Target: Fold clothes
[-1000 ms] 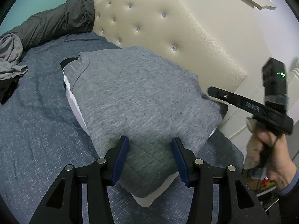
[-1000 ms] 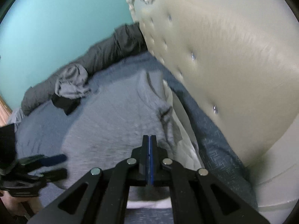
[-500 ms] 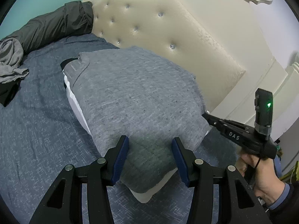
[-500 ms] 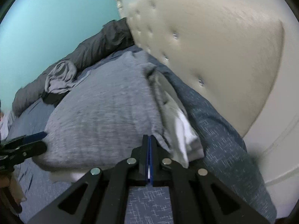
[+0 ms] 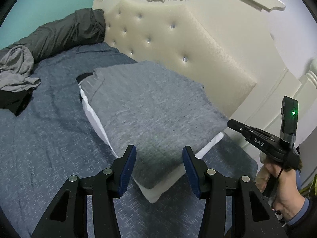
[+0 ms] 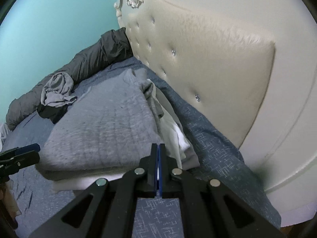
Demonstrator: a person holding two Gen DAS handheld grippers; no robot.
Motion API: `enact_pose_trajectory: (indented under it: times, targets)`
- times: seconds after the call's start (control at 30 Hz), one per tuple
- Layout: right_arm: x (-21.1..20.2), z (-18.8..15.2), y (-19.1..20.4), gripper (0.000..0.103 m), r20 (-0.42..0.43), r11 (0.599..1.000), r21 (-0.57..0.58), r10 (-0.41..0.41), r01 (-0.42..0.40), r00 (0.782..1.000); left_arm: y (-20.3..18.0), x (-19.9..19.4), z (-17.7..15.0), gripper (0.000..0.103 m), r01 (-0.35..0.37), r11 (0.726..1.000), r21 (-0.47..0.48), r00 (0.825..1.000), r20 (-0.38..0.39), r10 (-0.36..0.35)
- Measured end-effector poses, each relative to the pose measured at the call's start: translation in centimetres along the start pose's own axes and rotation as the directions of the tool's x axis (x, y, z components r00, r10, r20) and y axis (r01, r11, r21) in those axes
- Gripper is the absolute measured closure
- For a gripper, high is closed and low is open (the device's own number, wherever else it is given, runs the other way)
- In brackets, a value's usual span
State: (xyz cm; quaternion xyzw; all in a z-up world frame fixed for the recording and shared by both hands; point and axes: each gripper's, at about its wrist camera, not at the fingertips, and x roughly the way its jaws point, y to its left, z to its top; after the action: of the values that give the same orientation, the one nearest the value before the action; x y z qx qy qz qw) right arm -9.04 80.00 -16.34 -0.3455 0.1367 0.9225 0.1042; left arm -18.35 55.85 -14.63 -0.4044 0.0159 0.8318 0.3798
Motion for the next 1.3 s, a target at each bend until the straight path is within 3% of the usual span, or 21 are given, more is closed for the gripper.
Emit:
enact_pose_trajectory:
  times: [0.27, 0.63, 1.3]
  targets:
    - [-4.0, 0.1, 0.6, 0.103, 0.036, 1.0, 0.022, -0.006, 0.005, 0.999, -2.4, -4.7, -0.3, 0.05, -0.003, 1.0, 0.009, 0.999, 0.033, 0.003]
    - [-12.5, -0.1, 3.5, 0.102, 0.119, 0.999, 0.031, 0.011, -0.014, 0.993, -5.6, -12.0, -1.0, 0.038, 0.003, 0.998, 0.057, 0.995, 0.097, -0.008]
    - [-24.2, -3.1, 9.6, 0.101, 0.167, 0.999, 0.032, -0.003, -0.003, 0.986, -7.2, -23.6, -4.3, 0.018, -0.034, 0.997, 0.072, 0.98, 0.196, 0.02]
